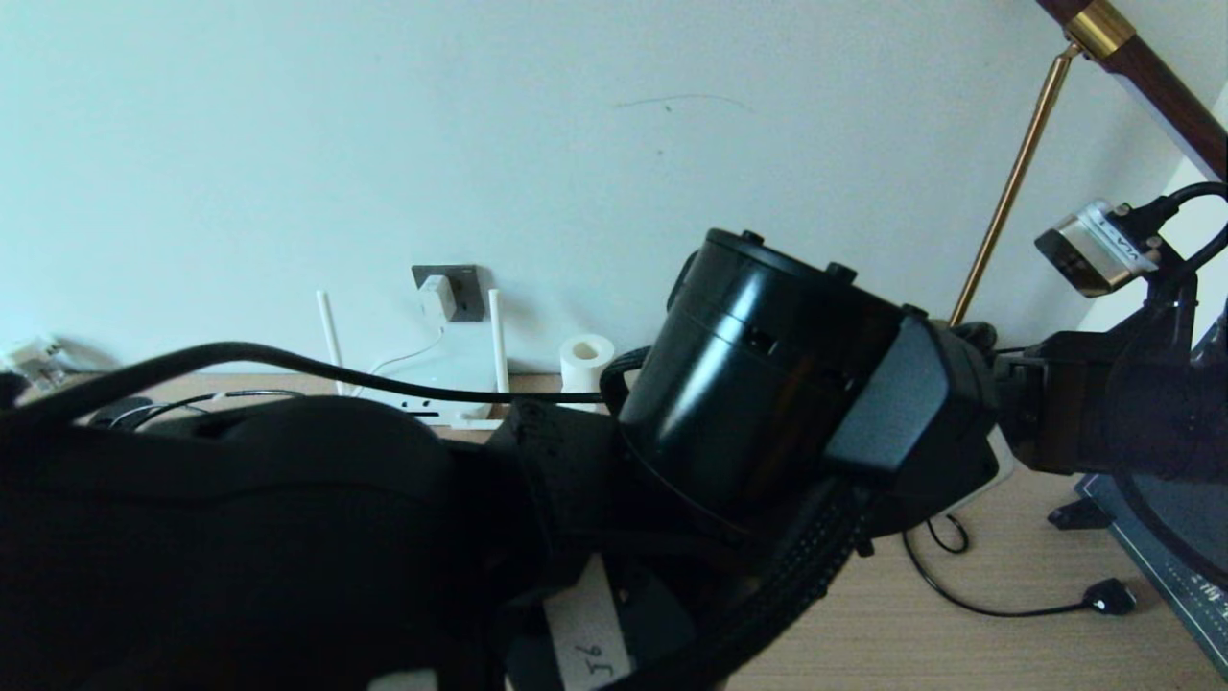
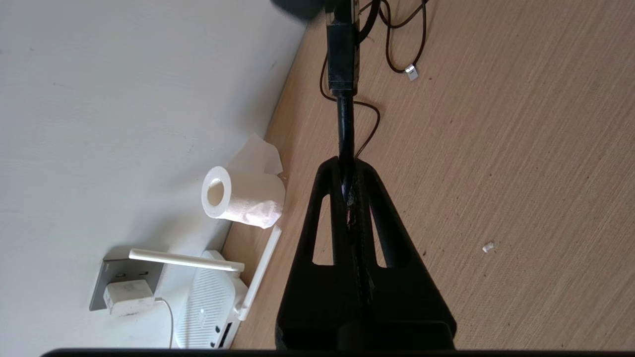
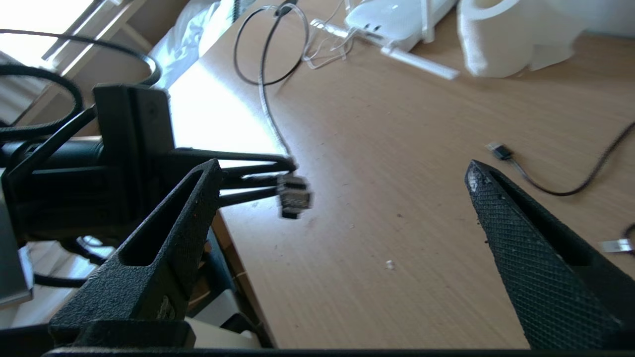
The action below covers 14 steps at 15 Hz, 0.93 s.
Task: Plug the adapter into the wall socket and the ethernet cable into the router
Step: Plug cable into router interface
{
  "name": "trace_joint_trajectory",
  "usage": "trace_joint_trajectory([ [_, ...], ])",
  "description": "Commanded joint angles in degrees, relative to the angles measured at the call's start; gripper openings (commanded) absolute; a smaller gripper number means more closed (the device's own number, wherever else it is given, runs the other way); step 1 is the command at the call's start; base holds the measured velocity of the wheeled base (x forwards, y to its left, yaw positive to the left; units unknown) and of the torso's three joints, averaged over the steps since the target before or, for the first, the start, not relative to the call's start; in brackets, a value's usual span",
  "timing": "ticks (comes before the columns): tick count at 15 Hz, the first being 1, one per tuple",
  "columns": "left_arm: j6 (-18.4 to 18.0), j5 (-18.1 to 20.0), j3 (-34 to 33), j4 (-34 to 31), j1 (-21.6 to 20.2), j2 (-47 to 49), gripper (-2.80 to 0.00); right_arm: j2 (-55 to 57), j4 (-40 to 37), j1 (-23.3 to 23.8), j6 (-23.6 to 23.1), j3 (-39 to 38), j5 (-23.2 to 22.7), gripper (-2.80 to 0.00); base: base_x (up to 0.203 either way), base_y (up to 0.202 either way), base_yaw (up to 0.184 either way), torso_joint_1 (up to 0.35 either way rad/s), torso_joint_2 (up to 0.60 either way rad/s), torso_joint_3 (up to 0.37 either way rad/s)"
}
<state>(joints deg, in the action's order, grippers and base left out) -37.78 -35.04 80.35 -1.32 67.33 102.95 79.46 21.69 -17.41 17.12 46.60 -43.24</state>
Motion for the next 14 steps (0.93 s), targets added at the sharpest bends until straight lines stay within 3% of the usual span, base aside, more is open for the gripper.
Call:
trace_joint_trajectory([
  [1,-0.2,-0.2,0.1,0.1,0.0,0.0,-2.8,-0.3,0.1,-0.4,0.1,-0.1,-0.3,-2.8,0.0,0.0,0.0,0.0,0.0,0.0],
  [14,-0.5,0.7,-0.1,1.7,0.1,0.5,-2.8,-0.3,0.3,-2.0,0.1,-0.1,0.1,-2.8,0.0,0.0,0.0,0.0,0.0,0.0],
])
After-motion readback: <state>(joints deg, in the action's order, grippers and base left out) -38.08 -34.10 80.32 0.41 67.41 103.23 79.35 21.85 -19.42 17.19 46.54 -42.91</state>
